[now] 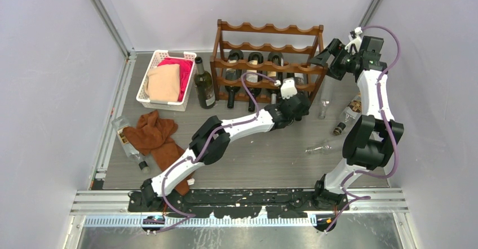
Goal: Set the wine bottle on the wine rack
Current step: Place the wine bottle in the wine rack.
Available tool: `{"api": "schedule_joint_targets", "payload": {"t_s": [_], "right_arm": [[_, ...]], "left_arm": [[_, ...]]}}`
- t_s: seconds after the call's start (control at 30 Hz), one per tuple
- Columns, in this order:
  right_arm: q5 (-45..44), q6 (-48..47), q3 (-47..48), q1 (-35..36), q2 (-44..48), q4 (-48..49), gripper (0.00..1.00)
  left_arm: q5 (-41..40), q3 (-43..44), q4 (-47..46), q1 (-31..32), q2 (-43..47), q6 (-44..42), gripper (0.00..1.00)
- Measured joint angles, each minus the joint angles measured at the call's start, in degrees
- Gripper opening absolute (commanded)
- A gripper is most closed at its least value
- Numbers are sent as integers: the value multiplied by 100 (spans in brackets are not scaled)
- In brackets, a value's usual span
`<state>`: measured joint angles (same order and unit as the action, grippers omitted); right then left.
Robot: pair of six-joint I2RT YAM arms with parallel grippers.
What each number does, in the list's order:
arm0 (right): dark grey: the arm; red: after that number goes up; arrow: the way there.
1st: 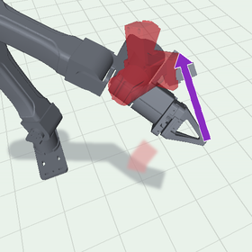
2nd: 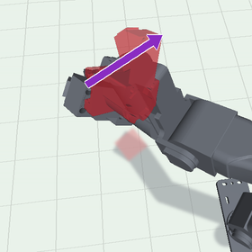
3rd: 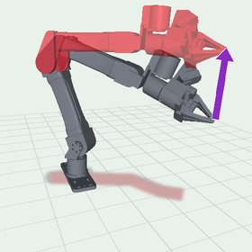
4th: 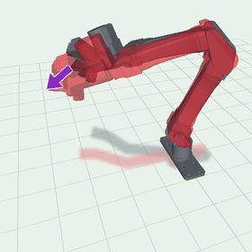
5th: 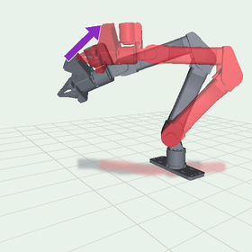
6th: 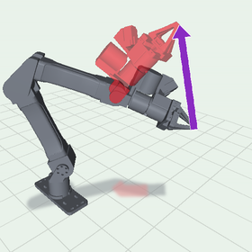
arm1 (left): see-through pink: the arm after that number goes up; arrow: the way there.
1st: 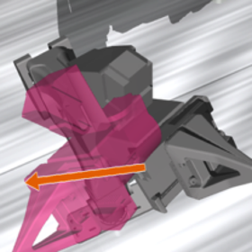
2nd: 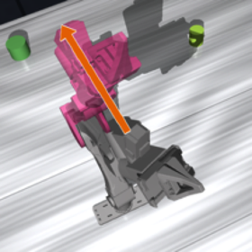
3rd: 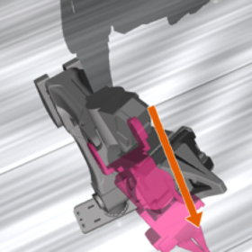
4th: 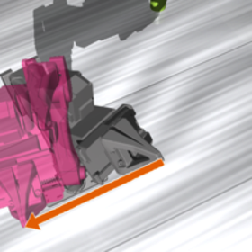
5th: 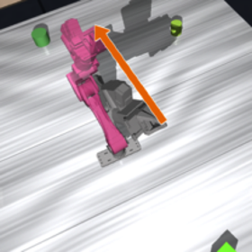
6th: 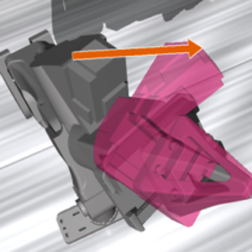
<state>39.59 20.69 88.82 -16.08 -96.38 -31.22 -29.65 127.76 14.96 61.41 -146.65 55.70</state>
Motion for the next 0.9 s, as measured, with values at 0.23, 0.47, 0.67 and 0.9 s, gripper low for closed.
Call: {"api": "schedule_joint_targets", "payload": {"t_s": [0.23,0.47,0.67,0.9], "right_arm": [[57,-15,-61,-109,4,-15,89],[188,-553,-66,-299,361,-389,94],[509,-1226,-195,-673,1128,-809,98],[767,-2621,-656,-791,1899,-1891,100]], "left_arm": [[-28,-144,-361,-107,46,-90,78],[179,-1912,-957,-66,1019,-442,84],[404,-3110,-1281,98,2341,-861,84],[1073,-4533,-1939,201,3810,-1464,81]]}}
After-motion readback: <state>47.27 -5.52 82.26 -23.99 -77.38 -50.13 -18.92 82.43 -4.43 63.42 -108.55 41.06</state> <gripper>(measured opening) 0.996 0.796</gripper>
